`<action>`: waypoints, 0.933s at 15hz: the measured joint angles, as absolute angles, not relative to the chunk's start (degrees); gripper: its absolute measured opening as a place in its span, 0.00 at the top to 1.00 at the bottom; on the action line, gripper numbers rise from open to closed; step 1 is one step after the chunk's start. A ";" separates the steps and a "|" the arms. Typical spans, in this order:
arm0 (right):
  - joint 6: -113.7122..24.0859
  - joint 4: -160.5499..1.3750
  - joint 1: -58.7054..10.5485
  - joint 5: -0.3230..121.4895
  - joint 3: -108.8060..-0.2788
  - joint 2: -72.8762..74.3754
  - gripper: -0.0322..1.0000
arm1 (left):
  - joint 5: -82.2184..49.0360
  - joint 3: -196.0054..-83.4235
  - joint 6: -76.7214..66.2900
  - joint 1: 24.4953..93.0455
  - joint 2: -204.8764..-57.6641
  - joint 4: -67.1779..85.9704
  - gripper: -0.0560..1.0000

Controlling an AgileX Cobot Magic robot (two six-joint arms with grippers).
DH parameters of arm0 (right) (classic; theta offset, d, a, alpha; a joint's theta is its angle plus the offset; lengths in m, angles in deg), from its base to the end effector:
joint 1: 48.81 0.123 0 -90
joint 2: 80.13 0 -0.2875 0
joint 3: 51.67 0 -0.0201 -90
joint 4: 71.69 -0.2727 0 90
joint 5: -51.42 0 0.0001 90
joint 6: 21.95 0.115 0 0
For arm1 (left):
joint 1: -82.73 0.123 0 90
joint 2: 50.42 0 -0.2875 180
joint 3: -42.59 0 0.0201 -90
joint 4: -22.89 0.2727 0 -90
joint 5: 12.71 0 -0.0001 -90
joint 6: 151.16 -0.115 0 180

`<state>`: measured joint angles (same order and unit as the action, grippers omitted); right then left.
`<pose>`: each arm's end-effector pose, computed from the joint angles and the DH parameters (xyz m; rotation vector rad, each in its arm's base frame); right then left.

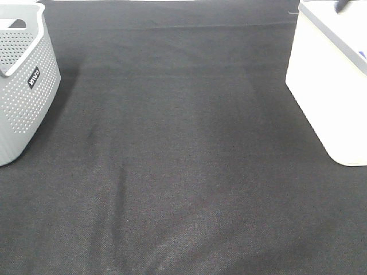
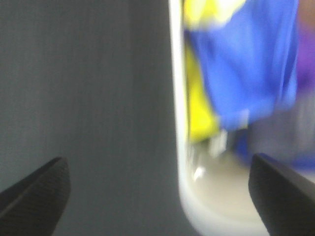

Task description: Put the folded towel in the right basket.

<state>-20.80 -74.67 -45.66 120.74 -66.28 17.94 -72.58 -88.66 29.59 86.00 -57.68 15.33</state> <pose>0.3606 0.0255 0.3565 -0.0378 2.6671 0.0950 0.0333 -0.0112 0.2789 -0.0655 2.0169 -0.1294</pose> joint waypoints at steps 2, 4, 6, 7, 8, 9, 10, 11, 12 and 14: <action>-20.98 -75.02 -45.66 116.96 -48.69 2.87 0.04 | -72.58 -88.66 29.59 86.00 -57.68 15.33 0.03; -21.26 -75.02 -45.66 111.63 -30.70 -17.07 0.05 | -72.58 -88.66 29.59 86.00 -57.68 15.33 0.03; -21.26 -74.73 -45.66 111.23 -22.74 -30.53 0.05 | -72.58 -88.66 29.59 86.00 -57.68 15.33 0.03; -21.26 -73.47 -45.66 111.23 -19.59 -37.35 0.05 | -72.58 -88.66 29.59 86.00 -57.68 15.33 0.03; -21.26 -71.98 -45.66 111.23 -16.84 -43.54 0.05 | -72.58 -88.66 29.59 86.00 -57.68 15.33 0.03; -21.26 -70.95 -45.66 111.23 -14.66 -48.47 0.05 | -72.58 -88.66 29.59 86.00 -57.68 15.33 0.03; -21.32 -69.46 -45.66 111.23 -11.62 -55.23 0.05 | -72.58 -88.66 29.59 86.00 -57.68 15.33 0.03; -21.32 -69.00 -45.66 111.23 -9.62 -59.70 0.05 | -72.58 -88.66 29.59 86.00 -57.68 15.33 0.03; -21.32 -69.00 -45.66 111.29 -7.84 -63.48 0.05 | -72.58 -88.66 29.59 86.00 -57.68 15.33 0.03; -21.32 -68.89 -45.66 111.29 -4.29 -70.47 0.05 | -72.58 -88.66 29.59 86.00 -57.68 15.33 0.03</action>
<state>-21.32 -68.89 -45.66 111.29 -4.29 -70.47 -72.58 -88.66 29.59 86.00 -57.68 15.33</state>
